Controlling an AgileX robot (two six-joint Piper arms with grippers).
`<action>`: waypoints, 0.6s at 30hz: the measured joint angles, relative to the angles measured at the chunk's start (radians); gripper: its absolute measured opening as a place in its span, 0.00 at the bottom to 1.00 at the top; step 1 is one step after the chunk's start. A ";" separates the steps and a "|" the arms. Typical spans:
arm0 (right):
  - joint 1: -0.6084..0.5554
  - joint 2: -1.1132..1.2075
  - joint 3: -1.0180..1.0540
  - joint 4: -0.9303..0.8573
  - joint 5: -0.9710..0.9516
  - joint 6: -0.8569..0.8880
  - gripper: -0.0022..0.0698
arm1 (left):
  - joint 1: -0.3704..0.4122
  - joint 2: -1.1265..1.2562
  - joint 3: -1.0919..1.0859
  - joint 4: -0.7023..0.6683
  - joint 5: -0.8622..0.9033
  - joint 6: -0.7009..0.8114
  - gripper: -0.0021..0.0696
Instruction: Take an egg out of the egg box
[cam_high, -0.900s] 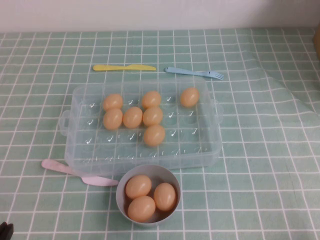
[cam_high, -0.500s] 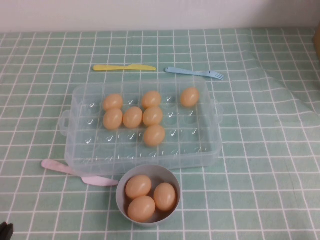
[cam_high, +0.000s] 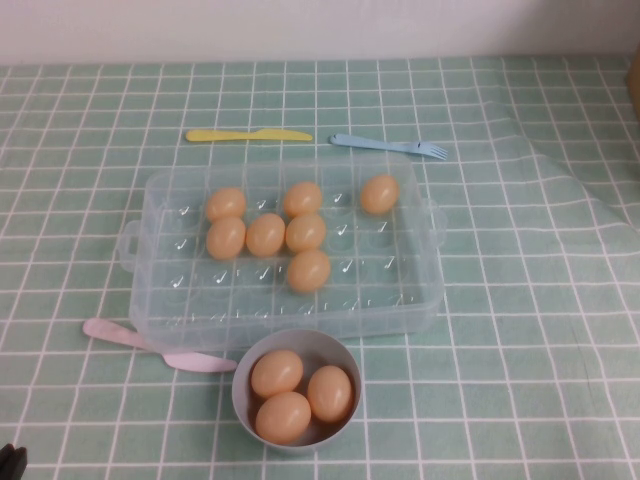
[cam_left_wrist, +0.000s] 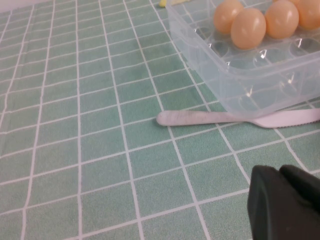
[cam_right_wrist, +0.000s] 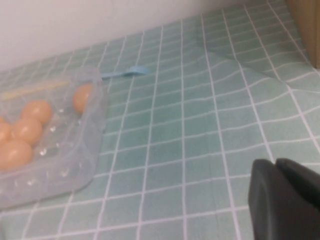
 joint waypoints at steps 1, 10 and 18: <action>0.000 0.000 0.000 0.023 -0.015 0.000 0.01 | 0.000 0.000 0.000 0.000 0.000 0.000 0.02; 0.000 0.000 0.000 0.358 -0.135 0.000 0.01 | 0.000 0.000 0.000 0.000 0.000 0.000 0.02; 0.000 0.000 0.000 0.403 -0.165 0.000 0.01 | 0.000 0.000 0.000 0.000 0.000 0.000 0.02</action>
